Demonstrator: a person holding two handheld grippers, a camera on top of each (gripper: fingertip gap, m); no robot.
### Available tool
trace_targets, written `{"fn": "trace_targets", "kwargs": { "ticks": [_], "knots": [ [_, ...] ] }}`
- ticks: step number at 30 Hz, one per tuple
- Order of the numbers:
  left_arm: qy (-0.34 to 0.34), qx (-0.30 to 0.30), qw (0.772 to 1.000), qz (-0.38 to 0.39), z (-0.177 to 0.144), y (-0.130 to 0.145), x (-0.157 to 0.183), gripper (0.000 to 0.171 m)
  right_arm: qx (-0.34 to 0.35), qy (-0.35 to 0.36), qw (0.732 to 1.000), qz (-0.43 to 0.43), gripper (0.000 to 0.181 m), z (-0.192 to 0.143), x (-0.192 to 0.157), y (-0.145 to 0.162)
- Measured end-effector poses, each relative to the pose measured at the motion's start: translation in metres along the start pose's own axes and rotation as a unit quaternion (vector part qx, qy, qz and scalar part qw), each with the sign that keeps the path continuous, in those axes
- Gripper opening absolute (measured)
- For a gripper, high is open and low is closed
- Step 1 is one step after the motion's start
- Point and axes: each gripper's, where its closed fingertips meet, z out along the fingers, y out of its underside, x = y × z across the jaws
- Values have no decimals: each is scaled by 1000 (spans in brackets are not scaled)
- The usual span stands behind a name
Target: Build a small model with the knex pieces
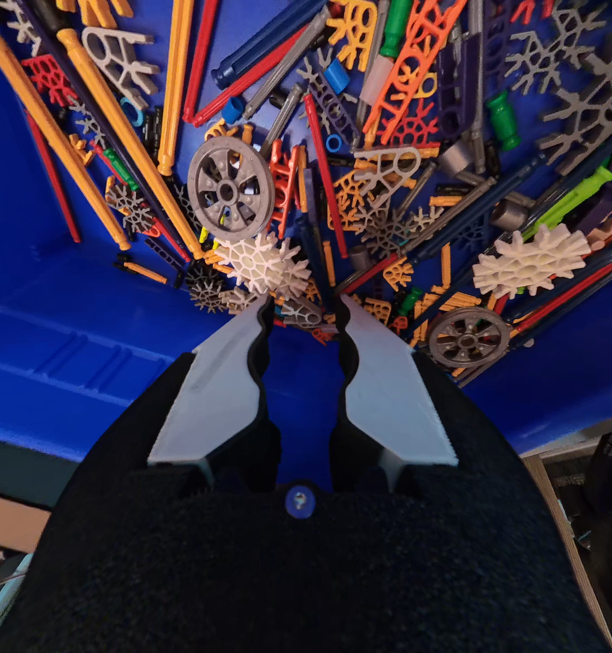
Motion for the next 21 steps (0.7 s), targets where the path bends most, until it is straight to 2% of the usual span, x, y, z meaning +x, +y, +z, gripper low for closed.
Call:
{"fn": "trace_targets", "kwargs": {
  "ticks": [4,8,13,15,18,21],
  "knots": [
    [-9,-15,1000,12,4,0,-3,21,0,0,1000,0,56,0,0,0],
    [-8,8,1000,17,0,-8,-4,6,0,0,1000,0,56,0,0,0],
    [-15,44,998,29,-6,-25,-6,5,0,0,1000,0,56,0,0,0],
    [-41,72,996,27,-12,-37,-15,5,0,0,1000,0,56,0,0,0],
    [-67,102,992,16,-24,-46,-28,14,0,0,1000,0,56,0,0,0],
    [-68,104,992,8,-29,-43,-32,20,0,0,1000,0,56,0,0,0]
  ]
}}
